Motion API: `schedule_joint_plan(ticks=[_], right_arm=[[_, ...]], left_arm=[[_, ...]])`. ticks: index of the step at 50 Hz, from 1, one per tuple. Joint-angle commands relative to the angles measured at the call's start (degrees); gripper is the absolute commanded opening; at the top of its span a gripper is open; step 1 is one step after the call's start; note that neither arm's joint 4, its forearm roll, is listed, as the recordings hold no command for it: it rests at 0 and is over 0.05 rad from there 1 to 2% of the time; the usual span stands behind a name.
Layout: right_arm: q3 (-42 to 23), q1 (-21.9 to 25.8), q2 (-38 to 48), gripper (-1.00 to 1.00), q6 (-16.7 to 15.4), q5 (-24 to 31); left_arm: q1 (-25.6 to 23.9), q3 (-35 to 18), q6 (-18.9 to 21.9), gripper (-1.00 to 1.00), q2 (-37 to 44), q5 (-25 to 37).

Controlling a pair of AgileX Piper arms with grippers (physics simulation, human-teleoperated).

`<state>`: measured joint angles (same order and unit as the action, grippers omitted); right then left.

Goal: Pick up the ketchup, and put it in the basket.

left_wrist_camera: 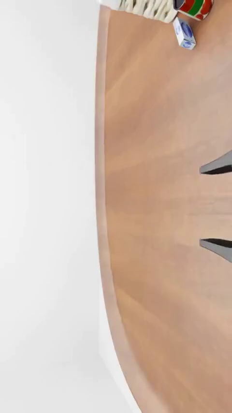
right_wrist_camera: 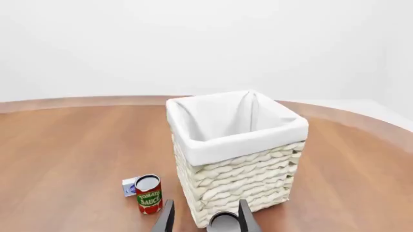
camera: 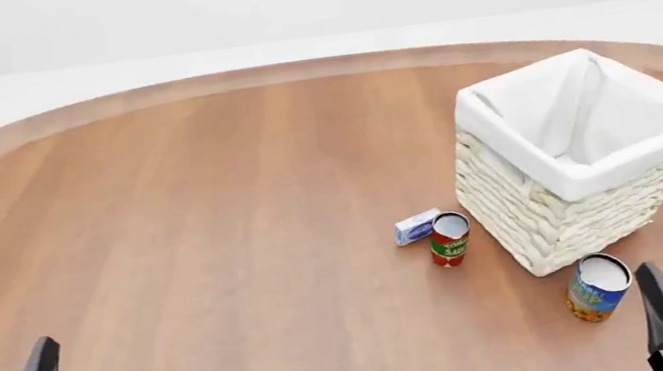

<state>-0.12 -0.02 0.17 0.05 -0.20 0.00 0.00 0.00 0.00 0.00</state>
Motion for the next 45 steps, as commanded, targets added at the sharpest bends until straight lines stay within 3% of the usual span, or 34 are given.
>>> schedule_joint_plan(ticks=[1,45], right_arm=[[-0.17,-0.04,0.32,1.00,0.12,-0.36],[-1.73,3.27,-0.05,1.00,-0.57,-0.50]], left_arm=[[0.00,0.00,0.00,1.00,0.00,0.00],[0.00,0.00,0.00,1.00,0.00,0.00]])
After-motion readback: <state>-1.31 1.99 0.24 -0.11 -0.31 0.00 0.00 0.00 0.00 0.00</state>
